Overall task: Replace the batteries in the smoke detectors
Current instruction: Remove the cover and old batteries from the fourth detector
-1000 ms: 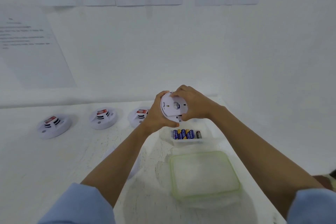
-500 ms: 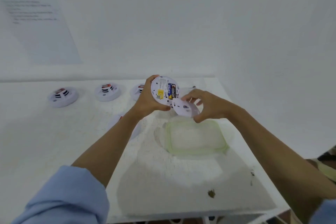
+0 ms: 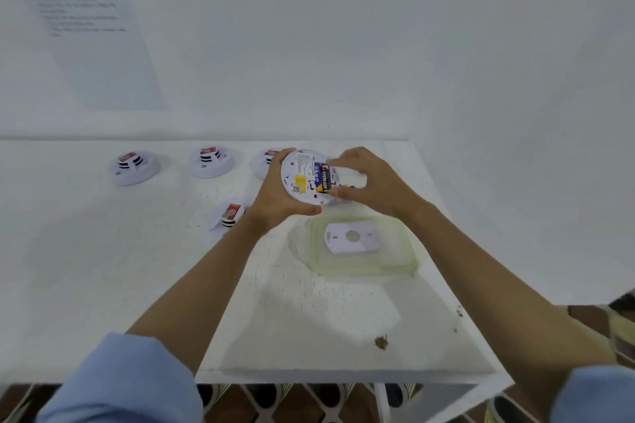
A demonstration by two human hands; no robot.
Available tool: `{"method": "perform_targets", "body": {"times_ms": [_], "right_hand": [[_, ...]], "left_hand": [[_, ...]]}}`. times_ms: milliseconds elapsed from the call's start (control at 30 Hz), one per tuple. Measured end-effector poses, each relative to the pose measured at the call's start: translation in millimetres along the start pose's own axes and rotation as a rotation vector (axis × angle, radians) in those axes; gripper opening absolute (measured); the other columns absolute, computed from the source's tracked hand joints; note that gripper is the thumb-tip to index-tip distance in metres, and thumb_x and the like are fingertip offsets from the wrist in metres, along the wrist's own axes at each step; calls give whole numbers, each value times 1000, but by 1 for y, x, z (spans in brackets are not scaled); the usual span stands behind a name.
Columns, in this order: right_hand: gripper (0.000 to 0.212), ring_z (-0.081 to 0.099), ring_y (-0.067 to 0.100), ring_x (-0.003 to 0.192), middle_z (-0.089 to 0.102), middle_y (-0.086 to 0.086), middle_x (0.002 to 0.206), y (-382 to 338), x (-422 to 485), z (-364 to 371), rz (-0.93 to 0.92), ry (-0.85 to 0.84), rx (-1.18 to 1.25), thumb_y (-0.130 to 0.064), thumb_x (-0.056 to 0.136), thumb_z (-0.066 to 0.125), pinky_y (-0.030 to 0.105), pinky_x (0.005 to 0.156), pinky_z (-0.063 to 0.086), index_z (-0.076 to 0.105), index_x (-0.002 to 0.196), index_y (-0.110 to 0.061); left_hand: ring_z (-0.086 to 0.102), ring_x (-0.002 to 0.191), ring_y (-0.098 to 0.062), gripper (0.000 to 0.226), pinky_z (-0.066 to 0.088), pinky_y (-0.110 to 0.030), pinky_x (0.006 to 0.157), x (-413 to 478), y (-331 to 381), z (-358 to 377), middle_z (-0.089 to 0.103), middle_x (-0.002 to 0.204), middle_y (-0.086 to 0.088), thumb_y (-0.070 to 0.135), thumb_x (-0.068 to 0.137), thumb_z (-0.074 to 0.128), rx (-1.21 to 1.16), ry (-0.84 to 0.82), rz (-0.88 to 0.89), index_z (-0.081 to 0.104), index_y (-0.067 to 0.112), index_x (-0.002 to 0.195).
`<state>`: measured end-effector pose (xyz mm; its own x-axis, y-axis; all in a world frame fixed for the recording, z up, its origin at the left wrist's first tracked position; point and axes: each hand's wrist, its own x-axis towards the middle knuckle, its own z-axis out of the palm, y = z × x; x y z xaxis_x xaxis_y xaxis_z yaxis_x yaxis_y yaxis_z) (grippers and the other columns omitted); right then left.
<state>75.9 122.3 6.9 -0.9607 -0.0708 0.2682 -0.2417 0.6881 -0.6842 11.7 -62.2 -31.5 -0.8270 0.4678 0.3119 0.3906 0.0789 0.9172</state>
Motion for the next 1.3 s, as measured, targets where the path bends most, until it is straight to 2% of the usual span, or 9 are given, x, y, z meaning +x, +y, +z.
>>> {"method": "perform_targets", "body": {"times_ms": [100, 200, 300, 500, 667, 767, 1000, 1133, 1300], "right_hand": [[57, 36, 12, 126, 35, 0, 140, -3, 20, 5, 10, -65, -31, -26, 77, 73, 20, 95, 32, 51, 130, -27], [56, 45, 21, 120, 43, 6, 131, 2, 32, 2, 17, -83, -26, -22, 75, 76, 34, 102, 42, 55, 127, -21], [51, 52, 24, 111, 49, 6, 122, 6, 42, -3, 12, -79, -63, -23, 74, 76, 42, 97, 47, 60, 122, -16], [47, 48, 22, 118, 45, 7, 135, 11, 58, -6, -35, -121, -333, -31, 86, 62, 25, 94, 39, 53, 130, -16], [48, 52, 32, 112, 45, 16, 134, 21, 61, -1, -93, -79, -524, -30, 91, 55, 34, 89, 44, 46, 135, -13], [47, 53, 34, 108, 45, 18, 133, 25, 62, -3, -121, -60, -571, -28, 93, 51, 32, 87, 42, 44, 136, -11], [45, 51, 32, 110, 44, 18, 134, 41, 74, -15, -131, -71, -529, -27, 96, 45, 30, 89, 40, 42, 138, -10], [54, 49, 31, 117, 38, 15, 141, 49, 77, -20, -84, -102, -516, -45, 95, 32, 33, 93, 41, 43, 137, -13], [47, 48, 12, 106, 43, -2, 134, 51, 77, -27, -32, -52, -312, -41, 88, 56, 22, 85, 37, 51, 131, -25]], "left_hand": [[54, 93, 17, 85, 48, -7, 71, 8, 2, 5, 47, 108, 12, -13, 49, 81, -20, -11, 15, 38, 30, 108], [53, 100, 12, 93, 48, -9, 74, 18, -3, 3, 48, 117, 6, -2, 48, 82, -29, -31, 17, 35, 15, 126], [54, 105, 1, 104, 50, -12, 75, 29, -8, -2, 48, 123, -3, 3, 45, 82, -14, -55, -2, 30, 6, 135], [53, 101, 3, 100, 50, -11, 73, 52, -16, -7, 47, 119, 4, -14, 53, 82, -34, -69, -28, 30, 8, 136], [53, 102, -2, 102, 51, -12, 73, 70, -20, -7, 48, 120, 1, -9, 50, 85, -42, -115, -40, 30, 10, 134], [53, 103, -6, 100, 52, -14, 73, 78, -23, -3, 48, 118, 3, -12, 53, 82, -62, -125, -50, 30, 10, 135], [52, 106, -10, 101, 55, -20, 78, 92, -16, 6, 48, 120, 1, 5, 45, 81, -107, -113, -65, 32, 16, 132], [53, 106, -10, 101, 54, -19, 76, 96, -18, 10, 49, 118, 4, 5, 45, 81, -101, -105, -79, 31, 16, 132], [53, 108, -12, 102, 54, -19, 75, 99, -21, 13, 48, 120, 1, 3, 46, 80, -105, -108, -67, 29, 13, 133]]}}
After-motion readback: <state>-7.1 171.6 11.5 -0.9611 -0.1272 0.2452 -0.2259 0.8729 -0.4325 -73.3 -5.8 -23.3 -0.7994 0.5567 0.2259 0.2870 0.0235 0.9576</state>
